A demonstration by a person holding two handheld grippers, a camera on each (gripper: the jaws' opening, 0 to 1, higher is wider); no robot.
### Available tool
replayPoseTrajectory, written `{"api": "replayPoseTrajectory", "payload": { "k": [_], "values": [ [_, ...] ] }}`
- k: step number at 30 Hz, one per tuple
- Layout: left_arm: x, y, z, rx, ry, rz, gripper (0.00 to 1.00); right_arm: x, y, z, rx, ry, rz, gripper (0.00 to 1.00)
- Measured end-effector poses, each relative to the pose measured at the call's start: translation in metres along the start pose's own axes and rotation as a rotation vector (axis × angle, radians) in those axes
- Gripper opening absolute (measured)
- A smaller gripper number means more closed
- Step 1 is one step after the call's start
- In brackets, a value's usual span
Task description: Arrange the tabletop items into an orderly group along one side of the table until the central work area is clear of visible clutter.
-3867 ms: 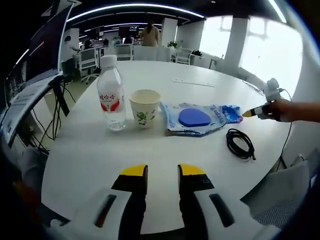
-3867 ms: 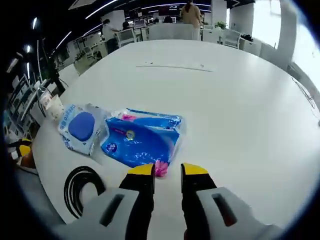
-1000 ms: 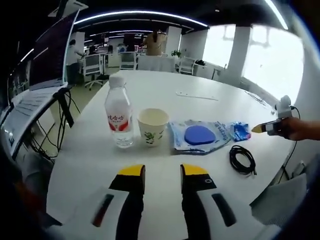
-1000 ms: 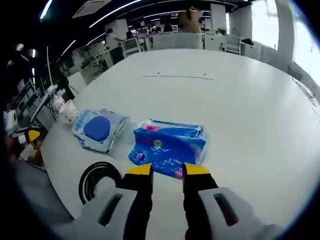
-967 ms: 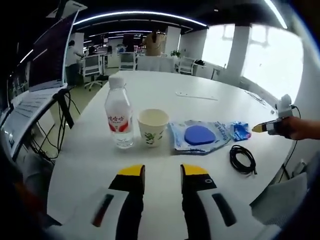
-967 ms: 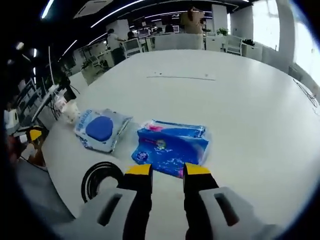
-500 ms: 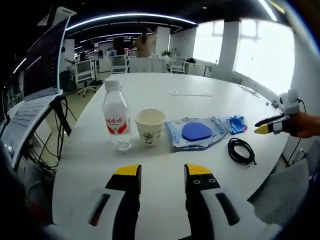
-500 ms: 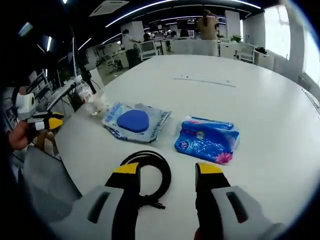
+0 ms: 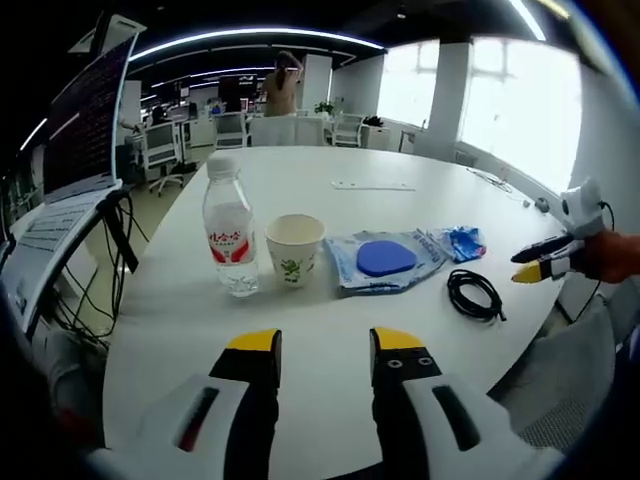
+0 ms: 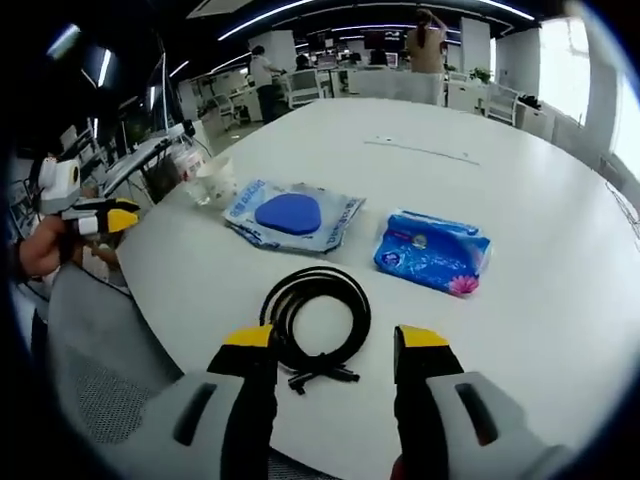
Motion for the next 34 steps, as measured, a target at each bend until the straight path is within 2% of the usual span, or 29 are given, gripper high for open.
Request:
{"api": "replayPoseTrajectory", "payload": {
  "k": [5,13,20,34],
  "values": [
    [-0.002,0.001,0.003,0.002,-0.001,0.009,0.34,-0.004,0.013,0.006,0.013,-0.003,-0.002,0.45],
    [-0.010,0.001,0.003,0.003,0.005,0.014,0.34,-0.013,0.018,0.006,0.018,0.010,-0.027,0.46],
    [-0.007,0.001,0.003,0.005,-0.011,0.002,0.35,-0.021,0.018,0.008,0.024,0.035,-0.014,0.46],
    [-0.005,0.000,0.003,0.005,-0.031,0.002,0.35,-0.016,0.022,0.007,0.036,-0.007,-0.030,0.48]
  ]
}}
Point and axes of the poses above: the point that each gripper's makers call its tool centre point, and the gripper's own axes: z roughly backward along the fingers, y roughly to its left, x roughly out of its top, the point moved 7 cm from there along z, roughly backward along the fingers, and after that the axes turned 13 degrees about -y, right-handed, at the moved point
